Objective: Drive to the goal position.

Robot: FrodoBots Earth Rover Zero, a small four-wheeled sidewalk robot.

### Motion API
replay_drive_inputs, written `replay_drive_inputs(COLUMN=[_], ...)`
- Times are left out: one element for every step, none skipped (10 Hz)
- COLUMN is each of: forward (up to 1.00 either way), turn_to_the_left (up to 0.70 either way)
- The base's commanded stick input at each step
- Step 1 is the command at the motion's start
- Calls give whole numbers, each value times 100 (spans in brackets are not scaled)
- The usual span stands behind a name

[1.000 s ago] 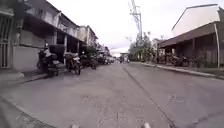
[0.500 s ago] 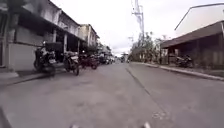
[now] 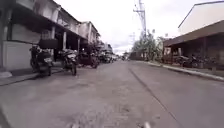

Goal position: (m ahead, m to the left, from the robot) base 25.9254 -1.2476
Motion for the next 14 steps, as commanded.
replay_drive_inputs(forward=[70,70,70,70,70,70,70,70,70,70,70,70,70,70], turn_to_the_left=[0,0,0,0,0,0,0,0,0,0,0,0,0,0])
